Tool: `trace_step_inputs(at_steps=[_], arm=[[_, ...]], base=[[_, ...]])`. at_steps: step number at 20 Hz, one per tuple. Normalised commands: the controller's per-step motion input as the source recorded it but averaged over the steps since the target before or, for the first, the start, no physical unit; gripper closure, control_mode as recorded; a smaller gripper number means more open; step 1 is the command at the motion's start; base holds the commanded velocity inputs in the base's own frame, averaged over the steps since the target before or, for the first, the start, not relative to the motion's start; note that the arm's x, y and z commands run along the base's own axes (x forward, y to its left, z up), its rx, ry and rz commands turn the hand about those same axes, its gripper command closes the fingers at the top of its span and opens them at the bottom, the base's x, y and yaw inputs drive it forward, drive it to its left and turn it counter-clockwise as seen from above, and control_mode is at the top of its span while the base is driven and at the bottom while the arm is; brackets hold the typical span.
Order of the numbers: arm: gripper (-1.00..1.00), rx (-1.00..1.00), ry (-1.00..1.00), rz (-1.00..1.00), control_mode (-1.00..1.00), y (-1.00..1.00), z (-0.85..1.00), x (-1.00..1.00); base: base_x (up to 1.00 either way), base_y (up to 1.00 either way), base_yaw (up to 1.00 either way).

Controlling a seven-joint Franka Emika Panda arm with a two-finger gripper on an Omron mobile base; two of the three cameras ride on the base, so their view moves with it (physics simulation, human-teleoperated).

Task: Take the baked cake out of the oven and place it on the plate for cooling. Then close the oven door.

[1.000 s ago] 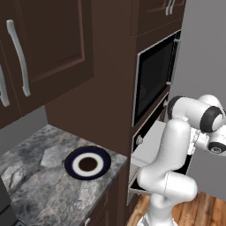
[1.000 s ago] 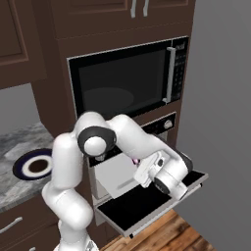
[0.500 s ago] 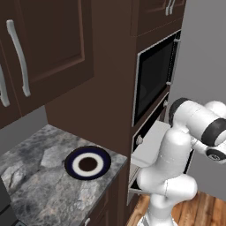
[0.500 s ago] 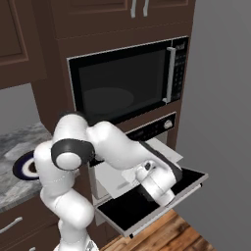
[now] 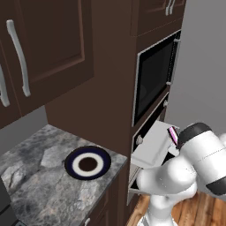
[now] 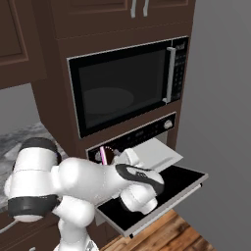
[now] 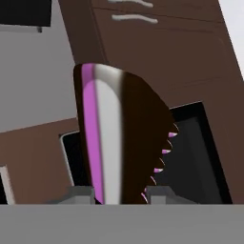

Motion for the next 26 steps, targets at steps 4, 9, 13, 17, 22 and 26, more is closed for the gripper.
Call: trace_step_inputs(at_steps=[4,9,13,17,22,26], arm=[[1.00,-0.05,-0.06,-0.13,-1.00,0.53,0.17,-0.33],[1.00,-0.02,0.02,-0.05,-1.00,0.23,0.17,0.00],[1.00,0.00,0.04,-0.02,-1.00,0.09,0.20,0.00],[1.00,0.00,0.00,-0.05,-1.00,0.16,0.11,-0.02],[1.00,-0.06,0.00,-0.08,-1.00,0.56,-0.02,-0.07],[1.00,-0.16,0.00,-0.03,-1.00,0.67,-0.30,0.00]], base=[[0.00,0.00,0.00],[0.00,0.00,0.00],[0.00,0.00,0.00],[0.00,0.00,0.00],[0.00,0.00,0.00],[0.00,0.00,0.00]])
